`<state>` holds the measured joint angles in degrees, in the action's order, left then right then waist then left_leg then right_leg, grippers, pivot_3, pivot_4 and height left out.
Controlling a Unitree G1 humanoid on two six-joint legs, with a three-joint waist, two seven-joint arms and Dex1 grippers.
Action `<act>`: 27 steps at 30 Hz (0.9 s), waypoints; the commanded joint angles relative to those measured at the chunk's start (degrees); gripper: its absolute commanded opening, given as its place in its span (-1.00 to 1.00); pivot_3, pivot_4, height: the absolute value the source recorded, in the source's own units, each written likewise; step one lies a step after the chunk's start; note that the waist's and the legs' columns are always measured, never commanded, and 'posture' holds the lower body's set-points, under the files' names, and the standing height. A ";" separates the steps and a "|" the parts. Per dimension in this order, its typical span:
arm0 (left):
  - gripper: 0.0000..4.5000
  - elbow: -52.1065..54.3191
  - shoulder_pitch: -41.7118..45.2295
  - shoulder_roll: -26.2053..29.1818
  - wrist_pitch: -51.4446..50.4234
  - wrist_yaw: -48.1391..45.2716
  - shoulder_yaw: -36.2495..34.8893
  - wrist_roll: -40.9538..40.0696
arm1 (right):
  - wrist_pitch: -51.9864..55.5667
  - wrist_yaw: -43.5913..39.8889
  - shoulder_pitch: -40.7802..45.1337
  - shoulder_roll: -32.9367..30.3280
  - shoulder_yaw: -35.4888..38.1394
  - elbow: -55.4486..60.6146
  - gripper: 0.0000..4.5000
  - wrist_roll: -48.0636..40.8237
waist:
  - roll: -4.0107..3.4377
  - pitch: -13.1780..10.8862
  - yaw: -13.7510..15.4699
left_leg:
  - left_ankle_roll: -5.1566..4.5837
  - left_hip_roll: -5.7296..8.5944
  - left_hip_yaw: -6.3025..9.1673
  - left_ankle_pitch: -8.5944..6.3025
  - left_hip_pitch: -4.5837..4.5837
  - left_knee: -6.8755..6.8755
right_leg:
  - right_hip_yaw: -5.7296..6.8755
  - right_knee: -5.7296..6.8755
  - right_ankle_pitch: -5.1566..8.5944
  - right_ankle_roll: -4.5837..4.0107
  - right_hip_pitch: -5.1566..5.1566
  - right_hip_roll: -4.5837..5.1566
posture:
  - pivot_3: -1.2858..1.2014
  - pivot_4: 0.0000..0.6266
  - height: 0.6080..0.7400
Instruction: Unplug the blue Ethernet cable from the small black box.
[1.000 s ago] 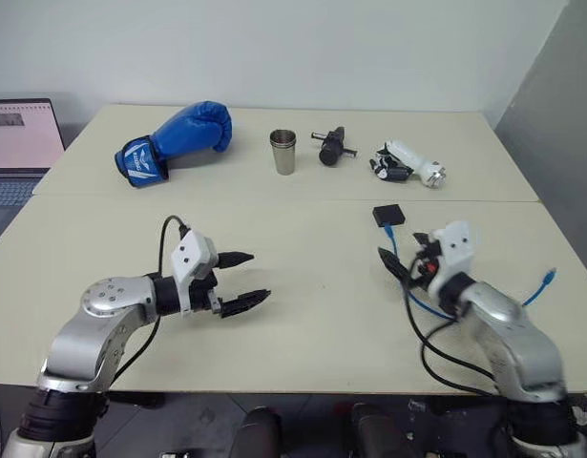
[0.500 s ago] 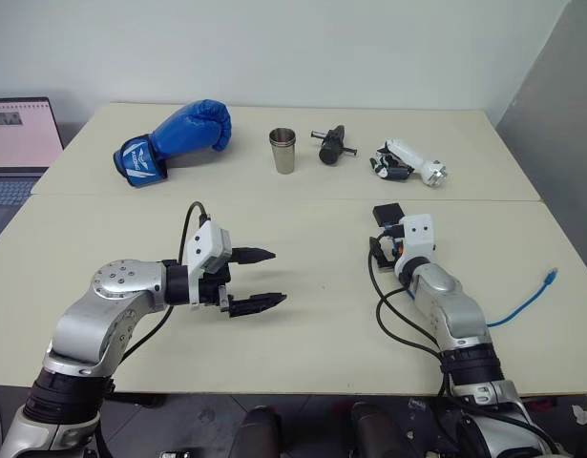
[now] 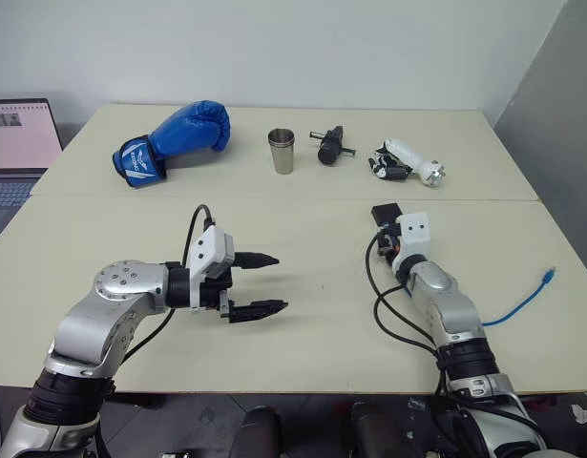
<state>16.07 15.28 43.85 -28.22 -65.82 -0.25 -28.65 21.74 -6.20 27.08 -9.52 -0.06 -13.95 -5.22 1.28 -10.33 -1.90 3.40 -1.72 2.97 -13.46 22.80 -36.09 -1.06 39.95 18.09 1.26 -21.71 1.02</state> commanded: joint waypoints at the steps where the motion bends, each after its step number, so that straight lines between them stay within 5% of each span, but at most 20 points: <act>1: 1.00 0.48 -0.14 0.83 1.25 -0.45 0.05 0.47 | -0.77 0.04 0.25 -0.56 0.60 0.29 -0.77 0.96 | 0.00 0.00 0.00 | 0.00 0.00 0.00 0.00 0.00 0.00 | 0.01 0.00 0.00 0.00 0.00 0.00 | 0.03 -0.52 1.00; 3: 1.00 0.23 -0.06 0.70 1.54 -0.50 0.11 0.77 | -0.76 0.14 -0.17 -0.50 0.33 1.12 -0.95 1.22 | 0.00 0.00 0.00 | 0.00 0.00 0.00 0.00 0.01 0.00 | 0.01 0.00 0.00 0.00 0.00 0.00 | 0.03 -0.52 1.00; 27: 1.00 -5.04 4.92 -1.55 3.13 3.02 -1.08 1.82 | -1.26 -4.36 -3.42 -4.02 -3.38 9.80 -0.96 5.46 | -0.02 -0.02 0.02 | 0.00 0.01 0.00 0.00 0.06 0.01 | 0.02 -0.02 0.00 0.00 -0.05 0.00 | 0.03 -0.52 1.00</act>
<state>10.54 18.94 42.35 -25.70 -63.22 0.36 -26.30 21.63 -9.97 23.63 -12.94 -3.60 -7.44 -0.12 1.26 -10.35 -1.88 3.40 -1.71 2.97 -13.46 22.87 -36.08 -1.05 39.93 18.09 1.26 -21.76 1.02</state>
